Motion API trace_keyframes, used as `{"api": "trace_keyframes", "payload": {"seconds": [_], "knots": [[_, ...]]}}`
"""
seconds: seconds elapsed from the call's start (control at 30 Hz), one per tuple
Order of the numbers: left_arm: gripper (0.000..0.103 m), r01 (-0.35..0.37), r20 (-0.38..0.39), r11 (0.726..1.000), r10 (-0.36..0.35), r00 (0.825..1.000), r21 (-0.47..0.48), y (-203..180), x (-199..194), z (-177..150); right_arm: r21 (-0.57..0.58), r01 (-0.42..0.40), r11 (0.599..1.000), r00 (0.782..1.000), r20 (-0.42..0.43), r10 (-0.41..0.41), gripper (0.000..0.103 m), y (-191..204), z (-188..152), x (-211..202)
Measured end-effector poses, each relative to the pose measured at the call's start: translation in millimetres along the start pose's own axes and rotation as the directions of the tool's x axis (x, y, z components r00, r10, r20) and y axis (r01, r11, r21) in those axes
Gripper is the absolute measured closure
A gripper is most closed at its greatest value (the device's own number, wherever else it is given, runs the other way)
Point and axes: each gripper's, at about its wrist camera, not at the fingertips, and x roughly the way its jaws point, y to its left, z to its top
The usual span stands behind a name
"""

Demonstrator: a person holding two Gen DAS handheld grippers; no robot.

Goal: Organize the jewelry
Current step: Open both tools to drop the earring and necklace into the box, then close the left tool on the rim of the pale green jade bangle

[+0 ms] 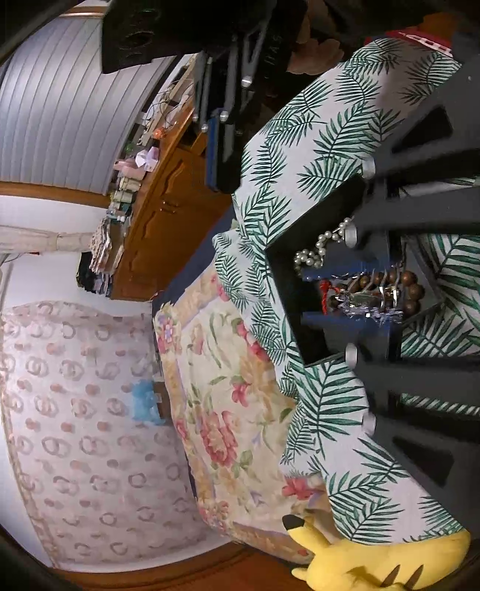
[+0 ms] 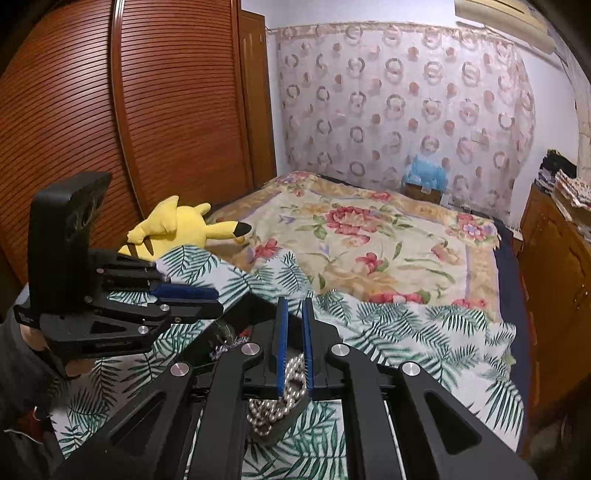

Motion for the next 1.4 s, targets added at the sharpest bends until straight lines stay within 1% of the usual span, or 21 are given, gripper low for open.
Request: {"api": "trace_keyframes", "payload": {"seconds": [0.03, 0.1, 0.23, 0.4, 0.47, 0.6, 0.77, 0.9, 1.13, 1.17, 1.2, 1.23, 1.27, 1.4], "knots": [[0.071, 0.000, 0.004, 1.000, 0.000, 1.000, -0.001, -0.5, -2.1, -2.3, 0.007, -0.002, 1.000, 1.000, -0.007, 0.002, 0.094, 1.7, -6.1, -0.1], [0.071, -0.004, 0.001, 1.000, 0.004, 1.000, -0.002, -1.0, -5.8, -6.9, 0.010, 0.002, 1.000, 1.000, -0.014, -0.002, 0.094, 5.5, -15.7, -1.5], [0.063, -0.032, -0.001, 0.999, 0.032, 0.999, 0.001, -2.3, -18.2, -25.3, 0.012, -0.002, 1.000, 0.999, -0.034, 0.002, 0.094, 21.7, -40.2, -5.8], [0.062, -0.055, -0.012, 0.998, 0.054, 0.998, -0.018, -0.2, -29.0, -53.5, 0.007, -0.010, 1.000, 0.998, -0.064, 0.010, 0.094, 42.8, -69.0, -6.1], [0.053, -0.056, -0.017, 0.998, 0.055, 0.998, -0.024, -1.7, -32.6, -66.7, 0.002, -0.015, 1.000, 0.997, -0.077, 0.015, 0.094, 53.2, -81.2, -4.5], [0.052, -0.054, -0.028, 0.998, 0.053, 0.998, -0.041, -5.0, -37.9, -94.1, -0.012, -0.019, 1.000, 0.994, -0.106, 0.018, 0.094, 71.0, -101.2, 0.7], [0.052, -0.074, -0.042, 0.996, 0.072, 0.997, -0.048, -10.8, -42.0, -122.0, -0.021, -0.036, 0.999, 0.990, -0.137, 0.032, 0.094, 92.0, -123.2, 3.4], [0.050, -0.078, -0.048, 0.995, 0.075, 0.996, -0.060, -14.2, -48.4, -137.7, -0.042, -0.040, 0.998, 0.983, -0.179, 0.031, 0.092, 107.4, -137.7, 7.9], [0.050, -0.062, -0.068, 0.996, 0.058, 0.996, -0.060, -26.7, -52.7, -156.3, -0.041, -0.033, 0.999, 0.976, -0.216, 0.023, 0.092, 118.0, -152.5, 7.4], [0.052, -0.059, -0.071, 0.997, 0.055, 0.996, -0.056, -28.9, -52.3, -157.6, -0.038, -0.034, 0.999, 0.976, -0.218, 0.025, 0.092, 117.6, -152.6, 7.5], [0.056, -0.052, -0.076, 0.997, 0.048, 0.996, -0.050, -31.7, -51.6, -159.0, -0.041, -0.032, 0.999, 0.975, -0.221, 0.022, 0.092, 118.7, -153.3, 7.9], [0.065, -0.047, -0.083, 0.998, 0.043, 0.996, -0.049, -34.3, -50.9, -160.3, -0.046, -0.028, 0.999, 0.975, -0.220, 0.017, 0.092, 120.2, -154.1, 8.0], [0.068, -0.045, -0.089, 0.998, 0.040, 0.995, -0.050, -35.6, -49.6, -160.9, -0.046, -0.027, 0.999, 0.975, -0.222, 0.016, 0.092, 120.1, -154.2, 8.6], [0.069, -0.047, -0.123, 0.997, 0.040, 0.992, -0.056, -39.0, -40.3, -162.9, -0.043, -0.011, 0.999, 0.973, -0.230, 0.001, 0.092, 123.0, -153.7, 10.6]]}}
